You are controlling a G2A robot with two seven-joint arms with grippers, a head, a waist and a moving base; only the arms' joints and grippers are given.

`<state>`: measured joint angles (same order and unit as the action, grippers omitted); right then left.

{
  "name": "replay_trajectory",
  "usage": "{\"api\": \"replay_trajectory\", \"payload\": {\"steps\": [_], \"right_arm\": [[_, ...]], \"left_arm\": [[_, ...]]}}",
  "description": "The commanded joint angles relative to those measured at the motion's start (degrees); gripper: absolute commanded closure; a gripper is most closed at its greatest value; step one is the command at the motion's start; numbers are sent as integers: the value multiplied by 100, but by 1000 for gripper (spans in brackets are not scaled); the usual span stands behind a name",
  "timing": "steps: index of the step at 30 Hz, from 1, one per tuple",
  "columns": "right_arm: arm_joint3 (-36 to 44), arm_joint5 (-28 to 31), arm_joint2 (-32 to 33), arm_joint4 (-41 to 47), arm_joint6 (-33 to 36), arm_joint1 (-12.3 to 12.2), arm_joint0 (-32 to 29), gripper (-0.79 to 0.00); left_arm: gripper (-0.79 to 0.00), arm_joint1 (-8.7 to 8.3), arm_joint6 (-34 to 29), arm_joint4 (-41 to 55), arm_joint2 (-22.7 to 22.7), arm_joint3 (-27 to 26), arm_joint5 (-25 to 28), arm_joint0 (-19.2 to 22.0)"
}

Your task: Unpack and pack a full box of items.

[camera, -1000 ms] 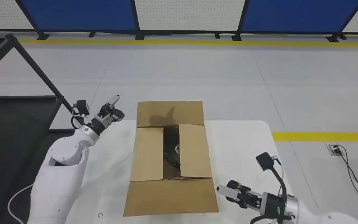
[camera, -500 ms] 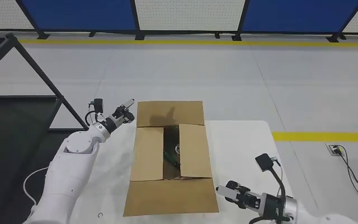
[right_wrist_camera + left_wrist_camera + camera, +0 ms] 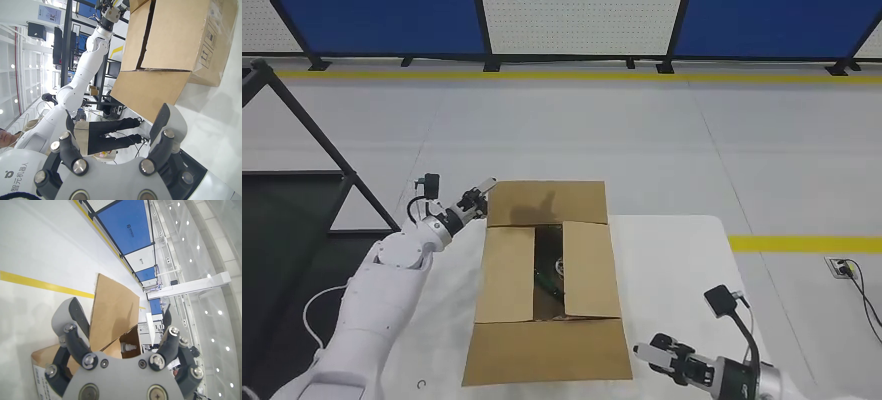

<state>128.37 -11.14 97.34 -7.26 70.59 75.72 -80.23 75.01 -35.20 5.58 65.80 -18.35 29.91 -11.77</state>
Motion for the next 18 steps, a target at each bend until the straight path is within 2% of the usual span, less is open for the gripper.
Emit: {"api": "replay_trajectory", "payload": {"steps": [1,5,10,13,15,18], "right_arm": [[-4,-8,12,57,27,-24,-11,-785],[-76,-128,-36,67,273,-90,-12,-785],[-256,-371,-117,-67,600,-182,117,-785],[-345,-636,-129,-176,719,-236,163,-785],[-383,-784,-131,-270,801,-273,186,-785],[-465,-970,-211,-377,932,-324,231,-785]], "left_arm": [[-785,20,16,11,-7,62,74,32],[-785,30,-195,288,93,96,537,46],[-785,-46,-897,678,280,138,1259,20],[-785,-99,-1581,1091,430,85,1764,-73],[-785,-148,-1937,1313,527,98,1909,-101],[-785,-219,-2082,1499,594,-71,1836,-198]]}}
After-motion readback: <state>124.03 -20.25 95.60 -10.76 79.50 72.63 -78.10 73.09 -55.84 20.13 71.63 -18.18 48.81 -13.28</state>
